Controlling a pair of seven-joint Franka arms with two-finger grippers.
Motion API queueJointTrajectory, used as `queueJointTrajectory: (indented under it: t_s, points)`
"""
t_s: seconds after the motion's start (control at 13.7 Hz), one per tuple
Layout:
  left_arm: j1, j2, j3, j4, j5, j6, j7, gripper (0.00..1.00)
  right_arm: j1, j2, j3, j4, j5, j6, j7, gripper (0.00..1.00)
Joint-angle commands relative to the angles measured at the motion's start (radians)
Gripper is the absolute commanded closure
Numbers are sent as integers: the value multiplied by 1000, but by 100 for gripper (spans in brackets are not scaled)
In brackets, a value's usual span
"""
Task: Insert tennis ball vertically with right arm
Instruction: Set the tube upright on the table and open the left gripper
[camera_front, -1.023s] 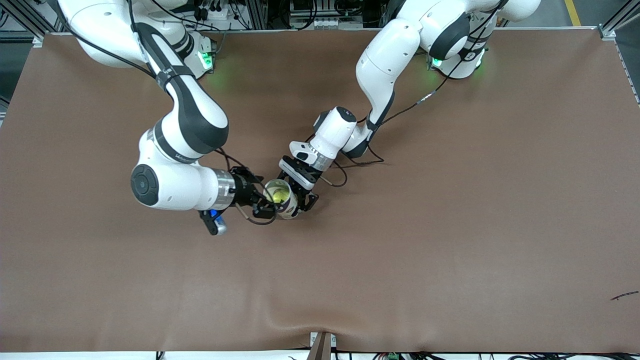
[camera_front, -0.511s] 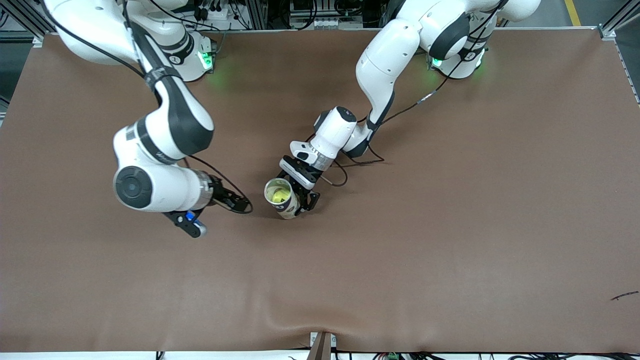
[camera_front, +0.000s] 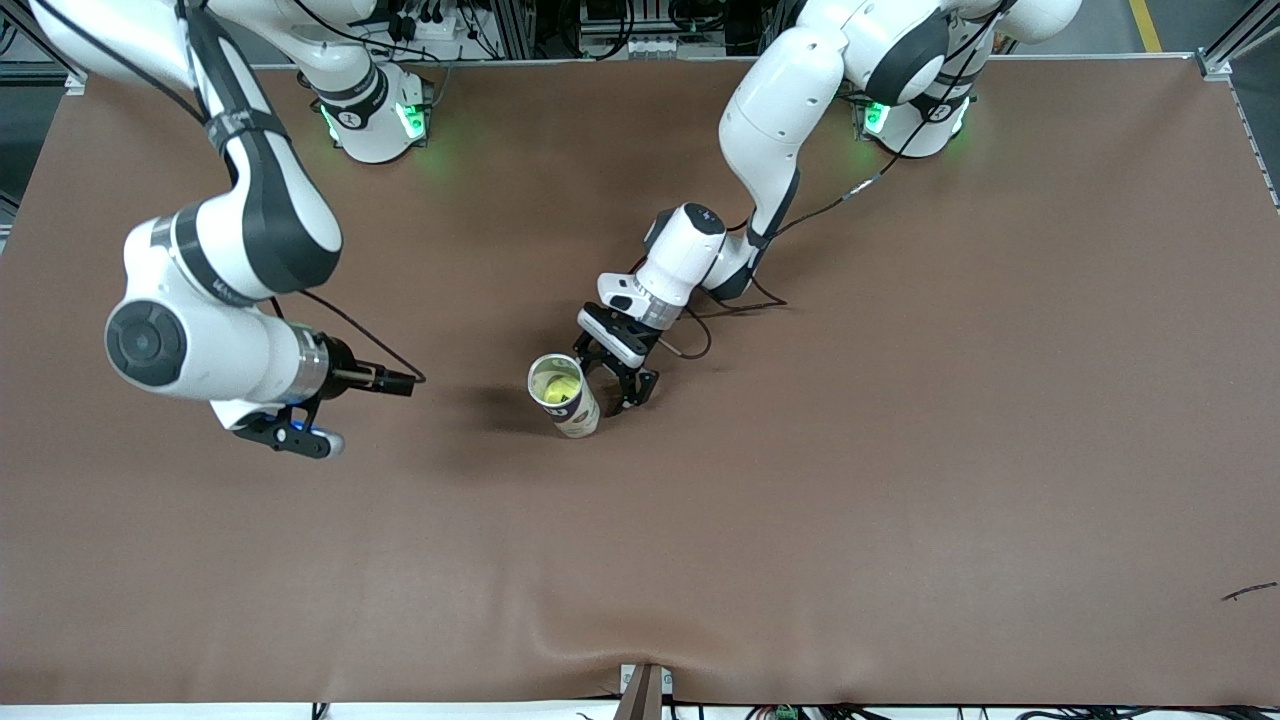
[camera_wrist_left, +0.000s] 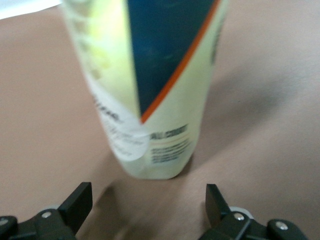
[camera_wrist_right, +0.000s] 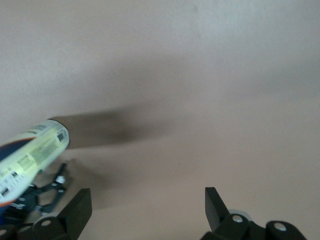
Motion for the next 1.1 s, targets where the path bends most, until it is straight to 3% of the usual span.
queueJointTrajectory:
  t_s: [0.0, 0.07, 0.15, 0.51, 1.02]
  points:
    - [13, -64, 1, -72, -59, -5, -1, 0, -35, -115, 11, -123, -79, 52, -116, 0]
    - [23, -71, 1, -77, -64, -7, -1, 0, -53, -135, 6, -131, -86, 50, -176, 0]
    - [33, -82, 1, -90, -64, -10, -1, 0, -53, -163, -36, -144, -86, 49, -237, 0]
    - [99, -111, 1, -106, -71, -8, 2, 0, -6, -292, -312, -148, -71, -20, -500, 0]
    - [201, -111, 4, -48, -59, -10, 5, 0, 20, -336, -405, 87, -69, -337, -537, 0]
